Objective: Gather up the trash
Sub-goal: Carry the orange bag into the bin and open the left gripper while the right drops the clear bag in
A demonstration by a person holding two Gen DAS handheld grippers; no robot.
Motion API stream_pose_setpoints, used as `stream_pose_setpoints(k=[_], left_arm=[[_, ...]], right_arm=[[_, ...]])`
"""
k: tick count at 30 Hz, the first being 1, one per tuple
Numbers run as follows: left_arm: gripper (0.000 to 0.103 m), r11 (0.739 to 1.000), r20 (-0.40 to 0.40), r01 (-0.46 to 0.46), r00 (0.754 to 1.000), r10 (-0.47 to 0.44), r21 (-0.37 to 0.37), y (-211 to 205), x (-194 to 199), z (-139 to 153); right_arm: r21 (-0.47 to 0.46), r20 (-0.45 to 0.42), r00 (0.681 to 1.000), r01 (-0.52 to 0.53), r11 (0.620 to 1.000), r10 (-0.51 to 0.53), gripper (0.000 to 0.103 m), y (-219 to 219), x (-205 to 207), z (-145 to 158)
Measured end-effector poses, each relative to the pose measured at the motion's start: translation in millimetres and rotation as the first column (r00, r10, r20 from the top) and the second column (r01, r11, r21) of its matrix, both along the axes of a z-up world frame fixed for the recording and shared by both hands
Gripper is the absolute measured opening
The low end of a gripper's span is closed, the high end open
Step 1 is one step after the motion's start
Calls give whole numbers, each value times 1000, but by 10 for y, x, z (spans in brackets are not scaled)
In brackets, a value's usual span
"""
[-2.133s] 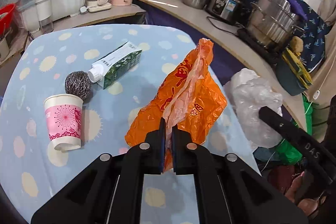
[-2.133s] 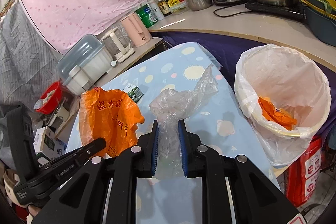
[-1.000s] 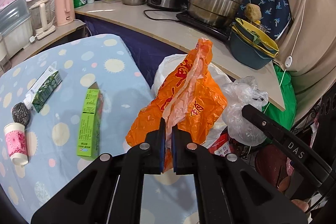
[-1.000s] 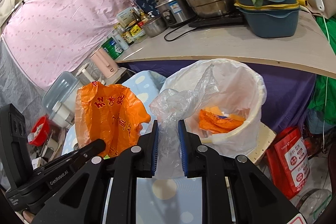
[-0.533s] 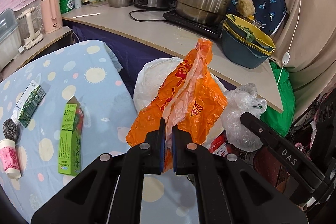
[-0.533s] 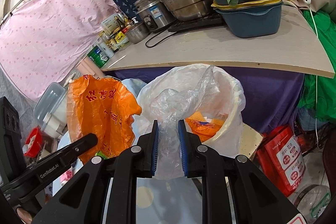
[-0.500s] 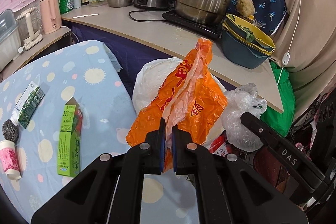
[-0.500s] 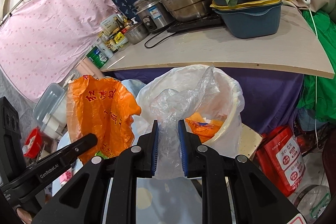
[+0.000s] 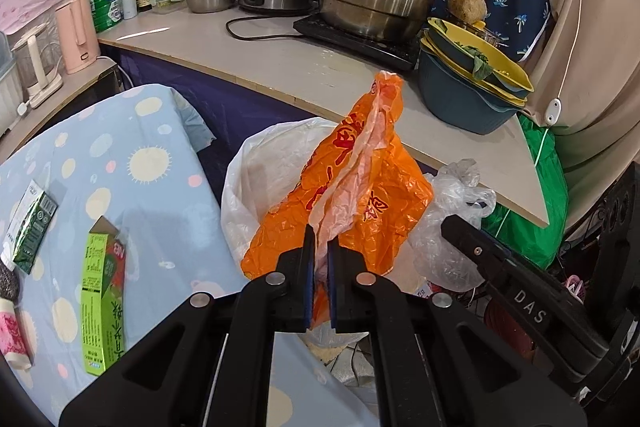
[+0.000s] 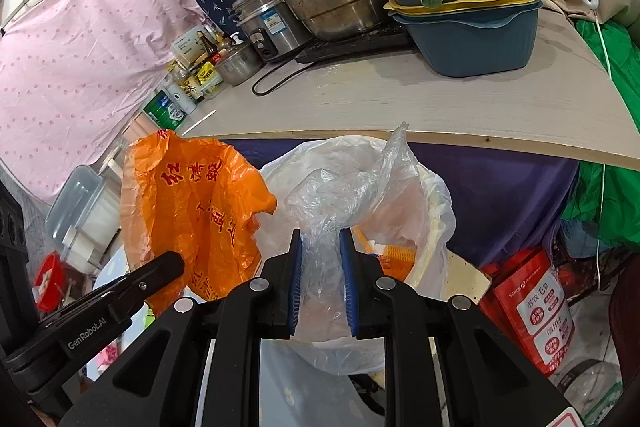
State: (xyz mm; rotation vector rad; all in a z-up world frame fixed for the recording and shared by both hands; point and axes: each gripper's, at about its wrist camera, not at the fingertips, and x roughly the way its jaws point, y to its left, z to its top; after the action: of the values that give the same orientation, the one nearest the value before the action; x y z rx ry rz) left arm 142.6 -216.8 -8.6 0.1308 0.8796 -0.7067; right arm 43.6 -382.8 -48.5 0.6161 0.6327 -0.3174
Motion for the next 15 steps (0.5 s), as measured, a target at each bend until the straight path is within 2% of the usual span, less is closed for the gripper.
stream_pose_setpoints(k=[8,10,11,12,14,15], left_arm=[[6,1000,-14,-7,1000,7,10,-114,115,-90],[7,1000,-13,-13,1000,13,6,-111,134,-101],[13,1000,-11,-21,1000,21,6,-108,143,-104],[25,1000,-8,-30,1000,30,8,-99,153,-106],[34,999,-8,-41,999,41,-1,-77,174,-103],[34,999,-6,-47,999,47,-1,-66,179,-97]], right_arm=[[-5,-9,1000,13,1000,-13,21,-71,109,-41],[-9,-14,1000,16,1000,-16,25,-86,129,-45],[-11,-11,1000,21,1000,-21,27,-74,125,-43],[-14,-8,1000,25,1000,-25,32,-70,124,-37],[-17,-5,1000,27,999,-27,36,-60,121,-25],[-17,-4,1000,26,1000,-26,37,-58,121,-20]])
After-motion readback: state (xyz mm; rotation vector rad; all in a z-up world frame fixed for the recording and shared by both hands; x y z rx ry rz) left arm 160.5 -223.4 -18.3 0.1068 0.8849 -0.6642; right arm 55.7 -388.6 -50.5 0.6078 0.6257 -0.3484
